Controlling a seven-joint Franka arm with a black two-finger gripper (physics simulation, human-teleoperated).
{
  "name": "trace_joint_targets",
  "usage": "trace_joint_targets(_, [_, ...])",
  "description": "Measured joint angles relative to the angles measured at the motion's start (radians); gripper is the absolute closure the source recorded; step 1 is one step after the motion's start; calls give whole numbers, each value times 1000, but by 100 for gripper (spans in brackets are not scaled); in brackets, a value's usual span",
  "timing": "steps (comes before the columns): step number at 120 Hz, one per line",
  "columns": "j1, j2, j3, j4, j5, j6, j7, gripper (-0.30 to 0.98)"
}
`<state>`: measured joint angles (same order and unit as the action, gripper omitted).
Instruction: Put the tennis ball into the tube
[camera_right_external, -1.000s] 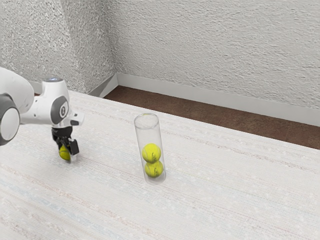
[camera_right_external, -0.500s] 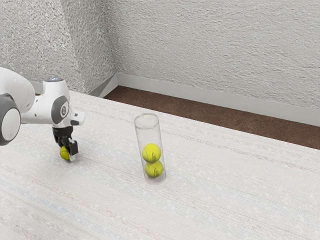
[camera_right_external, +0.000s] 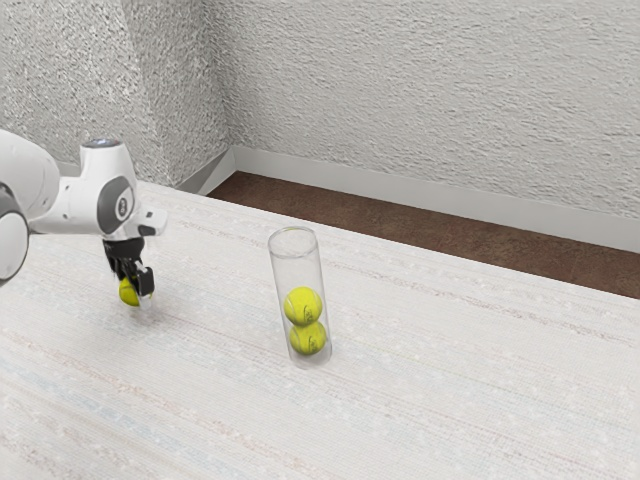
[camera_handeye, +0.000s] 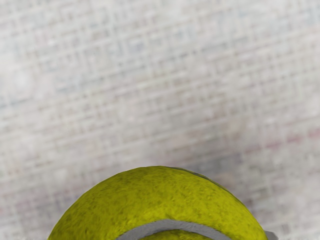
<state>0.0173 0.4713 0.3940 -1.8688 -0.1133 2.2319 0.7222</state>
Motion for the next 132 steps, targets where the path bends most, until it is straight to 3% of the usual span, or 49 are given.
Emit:
trace_joint_targets(32, [-3, -102, -43, 229, 20, -209, -31, 35])
trace_joint_targets(57, [-5, -97, -221, 451, 24, -439, -117, 35])
trace_joint_targets(90, [-16, -105, -437, 546, 66, -610, -305, 35])
trace_joint_targets(132, [-125, -40, -452, 645, 133, -670, -512, 35])
